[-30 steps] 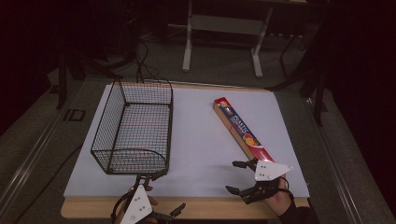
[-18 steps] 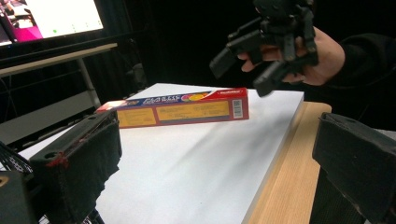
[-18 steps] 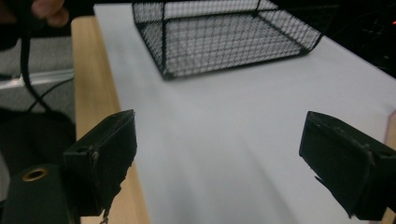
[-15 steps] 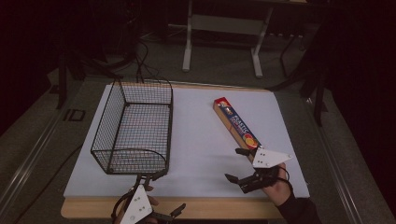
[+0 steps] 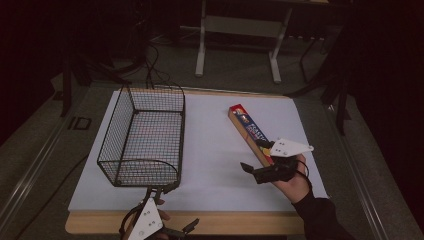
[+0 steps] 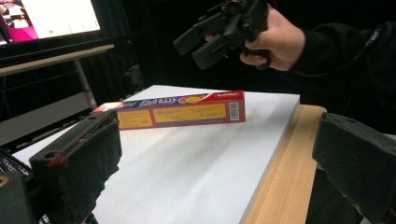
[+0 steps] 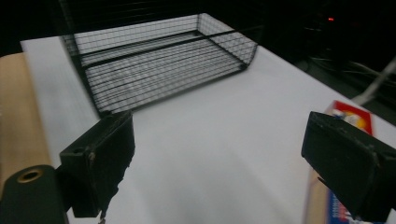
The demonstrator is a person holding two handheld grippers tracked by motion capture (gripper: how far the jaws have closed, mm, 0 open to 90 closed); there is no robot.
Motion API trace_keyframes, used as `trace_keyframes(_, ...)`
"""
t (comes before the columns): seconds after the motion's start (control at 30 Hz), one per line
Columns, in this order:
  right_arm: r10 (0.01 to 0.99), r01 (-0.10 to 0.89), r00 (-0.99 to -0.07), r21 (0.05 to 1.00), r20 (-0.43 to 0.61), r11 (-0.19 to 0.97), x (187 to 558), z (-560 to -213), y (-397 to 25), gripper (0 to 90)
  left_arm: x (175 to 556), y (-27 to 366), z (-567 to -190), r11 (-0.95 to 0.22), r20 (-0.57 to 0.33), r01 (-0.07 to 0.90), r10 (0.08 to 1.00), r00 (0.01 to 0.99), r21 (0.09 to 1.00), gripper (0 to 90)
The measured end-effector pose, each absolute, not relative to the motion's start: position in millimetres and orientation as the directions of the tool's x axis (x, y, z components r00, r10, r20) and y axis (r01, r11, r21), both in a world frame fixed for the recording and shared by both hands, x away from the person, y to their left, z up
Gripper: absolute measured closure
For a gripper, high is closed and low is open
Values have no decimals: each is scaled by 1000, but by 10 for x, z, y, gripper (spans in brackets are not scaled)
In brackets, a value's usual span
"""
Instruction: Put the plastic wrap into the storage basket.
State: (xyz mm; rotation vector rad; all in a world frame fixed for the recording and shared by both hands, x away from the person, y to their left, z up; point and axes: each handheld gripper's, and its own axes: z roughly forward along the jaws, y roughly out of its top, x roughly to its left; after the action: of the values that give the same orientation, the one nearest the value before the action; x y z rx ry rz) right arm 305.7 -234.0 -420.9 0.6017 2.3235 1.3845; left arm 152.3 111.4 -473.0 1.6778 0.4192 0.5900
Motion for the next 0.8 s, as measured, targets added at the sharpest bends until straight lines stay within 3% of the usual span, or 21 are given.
trace_keyframes(0.27, 570, 179, -809, 862, -147, 475, 3265, -4167, -2356, 97, 1520, 1110, -4732, -195, 153, -48, 571, 807, 980, 18)
trace_keyframes(0.63, 630, 226, -763, 853, -146, 470, 3600, -4164, -2362, 99, 1521, 1124, -4724, -192, 154, -49, 576, 803, 980, 18)
trace_keyframes(0.8, 670, 291, -735, 845, -103, 448, 3798, -4203, -2407, 101, 1519, 1123, -4724, -192, 154, -50, 575, 803, 980, 18)
